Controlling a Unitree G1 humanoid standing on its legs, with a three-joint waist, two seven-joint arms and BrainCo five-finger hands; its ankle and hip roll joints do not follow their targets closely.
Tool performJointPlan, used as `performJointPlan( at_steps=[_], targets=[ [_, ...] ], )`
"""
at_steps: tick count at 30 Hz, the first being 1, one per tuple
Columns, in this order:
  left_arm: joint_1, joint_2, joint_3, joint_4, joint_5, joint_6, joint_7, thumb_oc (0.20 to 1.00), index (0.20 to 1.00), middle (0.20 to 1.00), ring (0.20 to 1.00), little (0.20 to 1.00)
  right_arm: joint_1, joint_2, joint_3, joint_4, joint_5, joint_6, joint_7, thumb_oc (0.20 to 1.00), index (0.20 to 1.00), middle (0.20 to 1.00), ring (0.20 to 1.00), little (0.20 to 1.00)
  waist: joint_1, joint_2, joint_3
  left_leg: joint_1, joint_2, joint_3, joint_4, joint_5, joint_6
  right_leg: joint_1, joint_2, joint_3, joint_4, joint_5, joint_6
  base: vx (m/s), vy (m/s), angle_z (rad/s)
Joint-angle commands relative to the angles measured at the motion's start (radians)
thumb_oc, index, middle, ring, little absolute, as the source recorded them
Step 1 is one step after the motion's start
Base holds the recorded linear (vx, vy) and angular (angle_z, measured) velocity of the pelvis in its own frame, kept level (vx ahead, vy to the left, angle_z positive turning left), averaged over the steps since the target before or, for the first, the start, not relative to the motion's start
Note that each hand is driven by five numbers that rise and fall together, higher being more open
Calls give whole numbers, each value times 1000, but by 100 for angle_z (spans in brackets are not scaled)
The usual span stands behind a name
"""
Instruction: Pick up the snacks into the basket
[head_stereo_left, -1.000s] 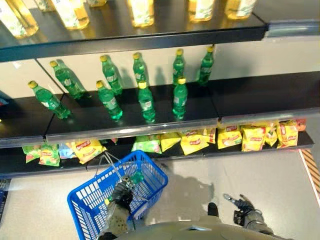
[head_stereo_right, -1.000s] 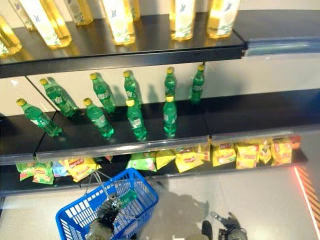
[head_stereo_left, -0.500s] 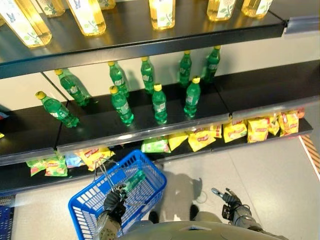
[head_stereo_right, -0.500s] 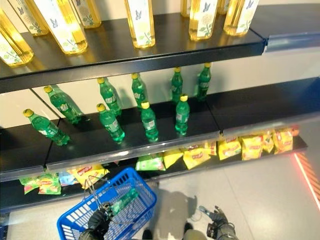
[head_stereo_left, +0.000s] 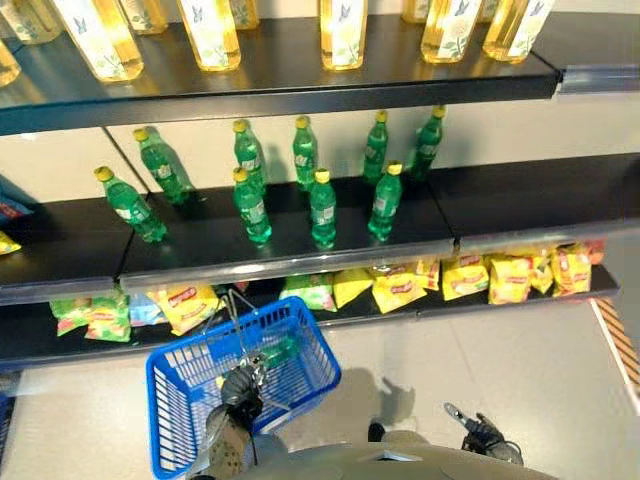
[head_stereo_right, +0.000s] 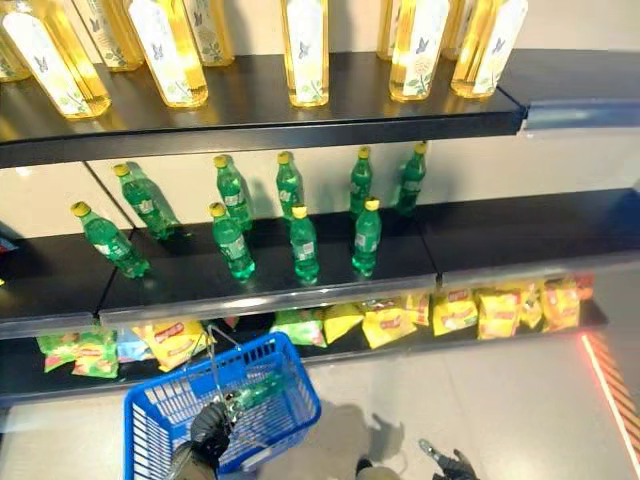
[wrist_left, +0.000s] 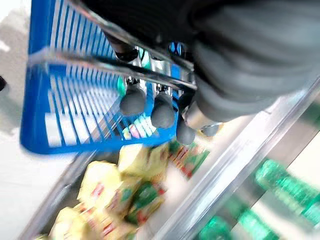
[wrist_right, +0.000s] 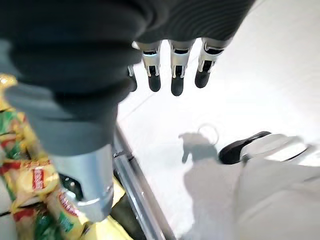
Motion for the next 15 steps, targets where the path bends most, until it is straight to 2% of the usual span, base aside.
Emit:
performJointPlan(
  at_steps=[1, 2, 3, 4, 5, 6, 7, 8, 10, 12, 13, 14, 15],
  targets=[
    [-9, 3, 42, -134, -29, -78, -29, 200, 200, 200, 200, 200, -46, -18, 21, -1, 40, -36, 0, 1000, 1000, 1000, 1000, 1000, 17, 25, -35, 19, 47, -22, -192, 316, -74, 49, -15, 55, -36, 26, 66, 125, 508, -21],
    [-12, 3, 40, -133, -28, -76, -28, 200, 200, 200, 200, 200, -53, -18, 21, -6, 40, -36, 0, 1000, 1000, 1000, 1000, 1000, 22, 30, -32, 30, 41, -43, -192, 306, -77, 56, -37, 64, -36, 27, 80, 88, 363, -17],
    [-12, 3, 40, -133, -28, -76, -28, 200, 200, 200, 200, 200, -53, -18, 21, -6, 40, -36, 0, 1000, 1000, 1000, 1000, 1000, 22, 30, -31, 31, 41, -42, -192, 306, -76, 56, -38, 64, -37, 27, 80, 121, 493, -12],
    [-20, 9, 41, -118, -16, -74, -33, 200, 200, 200, 200, 200, -63, -22, 12, -7, 39, -33, 6, 1000, 1000, 1000, 1000, 1000, 30, 30, -32, 33, 7, -41, -163, 242, -74, 80, -93, 77, -58, 48, 108, 74, 304, -6],
    [-20, 9, 41, -118, -16, -74, -33, 200, 200, 200, 200, 200, -63, -22, 12, -7, 39, -33, 6, 1000, 1000, 1000, 1000, 1000, 30, 30, -32, 34, 7, -41, -163, 242, -74, 81, -94, 77, -58, 48, 109, 156, 662, -2],
    [-45, 22, 27, -111, -14, -74, -30, 200, 200, 200, 200, 200, -58, -17, -24, -6, 51, -29, 8, 1000, 1000, 1000, 1000, 1000, 22, 16, -38, 19, -18, 29, -126, 173, -85, 108, -174, 50, -100, 102, 152, 108, 488, 6],
    [-50, 29, 22, -118, -6, -73, -34, 200, 200, 200, 200, 200, -56, -13, -39, -3, 57, -27, 7, 1000, 1000, 1000, 1000, 1000, 25, 7, -40, 21, -37, 40, -115, 150, -82, 107, -204, 40, -115, 155, 165, 121, 633, 21],
    [-53, 40, 15, -121, 11, -75, -37, 200, 200, 200, 200, 200, -56, -14, -54, 3, 59, -21, 5, 1000, 1000, 1000, 1000, 1000, 31, -9, -40, 10, -70, 46, -84, 116, -61, 101, -245, 34, -132, 253, 180, 41, 428, 24],
    [-54, 63, 7, -151, 32, -78, -44, 200, 200, 200, 200, 200, -63, -14, -51, -3, 54, -18, 5, 1000, 1000, 1000, 1000, 1000, 50, -19, -35, -12, -119, 65, -46, 91, -31, 65, -301, 1, -140, 422, 165, -18, 428, 3],
    [-28, 72, 6, -192, 36, -75, -58, 200, 200, 200, 200, 200, -69, -20, -51, -12, 37, -10, 14, 1000, 1000, 1000, 1000, 1000, 71, -7, -40, 1, -162, 80, -94, 73, -1, 28, -357, -79, -171, 528, 170, -41, 569, -23],
    [-16, 77, -5, -210, 54, -70, -67, 200, 200, 200, 200, 200, -69, -24, -43, -25, 33, -9, 18, 1000, 1000, 1000, 1000, 1000, 79, 9, -39, 11, -211, 72, -124, 71, 24, 36, -351, -141, -187, 514, 163, -12, 513, -24],
    [-17, 77, -4, -210, 54, -70, -67, 200, 200, 200, 200, 200, -69, -24, -43, -25, 33, -9, 18, 1000, 1000, 1000, 1000, 1000, 78, 7, -41, 8, -212, 72, -124, 73, 25, 32, -353, -141, -187, 515, 164, 58, 651, -23],
    [-7, 82, -5, -212, 68, -67, -75, 200, 200, 200, 200, 200, -74, -26, -32, -19, 42, -13, 29, 1000, 1000, 1000, 1000, 1000, 78, 23, -45, 34, -259, 66, -158, 74, 55, 37, -282, -102, -158, 409, 138, 46, 329, -22]
  ],
)
